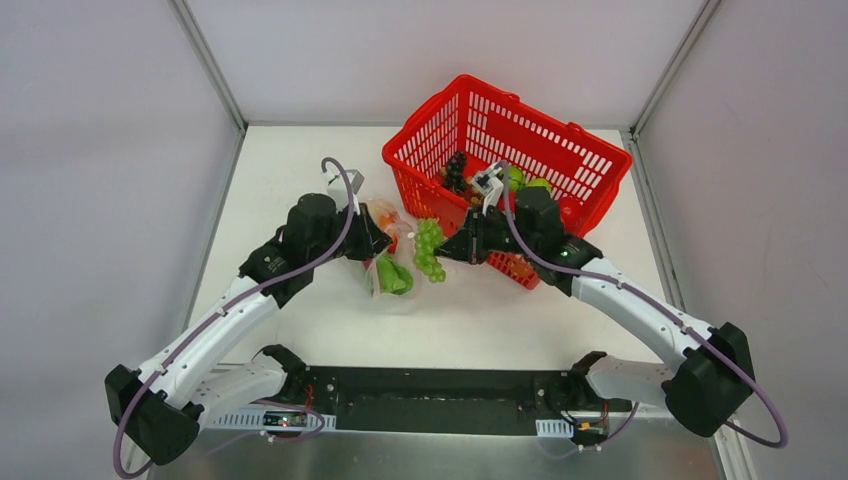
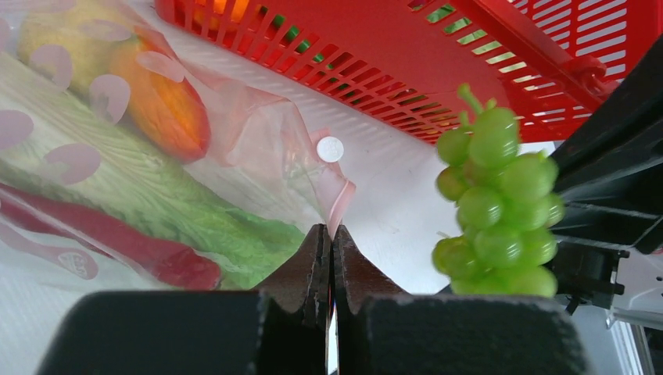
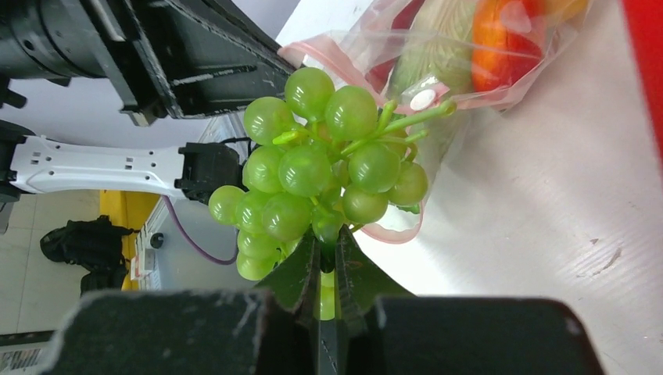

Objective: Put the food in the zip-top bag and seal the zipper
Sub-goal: Place the fake fruit in the zipper food storage bag.

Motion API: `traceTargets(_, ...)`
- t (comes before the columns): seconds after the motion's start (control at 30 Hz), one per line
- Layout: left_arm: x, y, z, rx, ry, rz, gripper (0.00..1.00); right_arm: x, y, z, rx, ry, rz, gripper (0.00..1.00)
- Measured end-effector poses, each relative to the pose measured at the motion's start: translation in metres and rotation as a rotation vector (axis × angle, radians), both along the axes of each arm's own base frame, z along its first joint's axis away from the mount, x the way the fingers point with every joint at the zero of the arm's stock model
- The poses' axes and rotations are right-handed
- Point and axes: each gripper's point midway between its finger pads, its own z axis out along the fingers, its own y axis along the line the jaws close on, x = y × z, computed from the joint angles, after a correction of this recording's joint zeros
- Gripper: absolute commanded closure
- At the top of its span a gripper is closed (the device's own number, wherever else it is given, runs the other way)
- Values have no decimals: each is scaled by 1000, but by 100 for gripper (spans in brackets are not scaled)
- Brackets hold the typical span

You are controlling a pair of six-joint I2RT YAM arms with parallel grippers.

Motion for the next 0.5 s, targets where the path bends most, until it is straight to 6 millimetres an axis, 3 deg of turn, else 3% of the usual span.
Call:
traceTargets(0.2, 3, -8, 8, -32, 4, -24, 100, -7, 13, -21, -54, 27, 24, 100)
traceTargets(0.5, 6, -20, 17, -85, 15, -47, 100, -2, 25, -48, -134, 36, -19, 100)
